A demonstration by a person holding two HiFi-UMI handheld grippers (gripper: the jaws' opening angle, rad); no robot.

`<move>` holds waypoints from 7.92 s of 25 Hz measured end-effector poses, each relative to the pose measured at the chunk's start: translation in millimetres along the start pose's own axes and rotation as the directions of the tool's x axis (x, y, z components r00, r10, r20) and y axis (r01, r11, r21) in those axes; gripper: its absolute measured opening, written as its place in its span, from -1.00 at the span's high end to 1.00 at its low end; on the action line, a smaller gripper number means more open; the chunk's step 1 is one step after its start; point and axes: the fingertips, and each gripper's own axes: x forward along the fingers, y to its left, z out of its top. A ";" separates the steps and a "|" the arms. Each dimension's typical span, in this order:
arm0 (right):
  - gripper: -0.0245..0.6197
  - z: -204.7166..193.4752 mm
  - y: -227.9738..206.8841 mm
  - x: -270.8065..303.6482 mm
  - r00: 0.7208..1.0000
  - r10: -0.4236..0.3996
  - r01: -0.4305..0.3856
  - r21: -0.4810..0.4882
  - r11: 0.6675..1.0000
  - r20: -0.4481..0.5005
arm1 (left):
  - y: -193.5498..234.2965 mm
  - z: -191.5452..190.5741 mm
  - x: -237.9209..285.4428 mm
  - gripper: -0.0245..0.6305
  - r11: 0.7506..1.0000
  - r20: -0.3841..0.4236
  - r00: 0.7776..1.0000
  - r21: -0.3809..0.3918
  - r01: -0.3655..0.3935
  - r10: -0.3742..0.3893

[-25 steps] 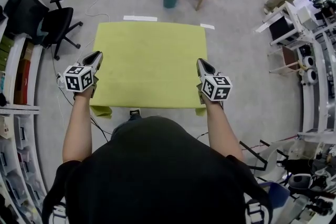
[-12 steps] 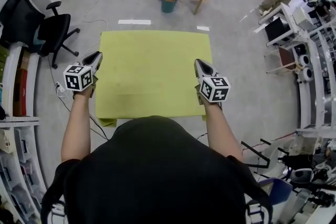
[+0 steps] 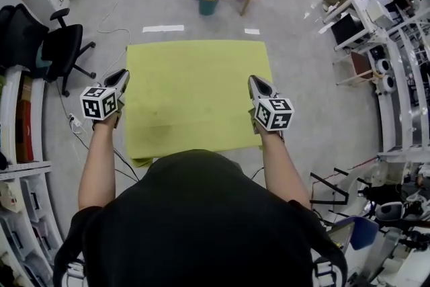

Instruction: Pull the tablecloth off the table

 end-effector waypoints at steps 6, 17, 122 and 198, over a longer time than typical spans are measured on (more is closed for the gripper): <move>0.87 -2.3 -1.5 4.1 1.000 0.001 -0.001 -0.001 1.000 -0.009 | 3.6 -3.1 0.6 0.75 1.000 0.004 1.000 -0.015 -0.010 0.010; 0.87 6.5 -49.7 14.3 0.998 0.058 -0.058 -0.012 0.998 -0.006 | -20.0 9.1 15.4 0.74 0.996 0.015 0.996 -0.032 -0.084 0.085; 0.86 -378.8 -354.1 3.3 0.805 0.089 0.082 0.259 0.962 -0.587 | 30.0 -344.5 87.6 0.86 0.814 -0.595 0.784 -0.358 -0.458 0.179; 0.86 -408.5 -179.3 -468.1 0.949 -0.110 0.169 0.181 0.969 -0.297 | -211.5 -394.9 -327.2 0.86 0.825 -0.156 0.938 -0.446 -0.347 0.310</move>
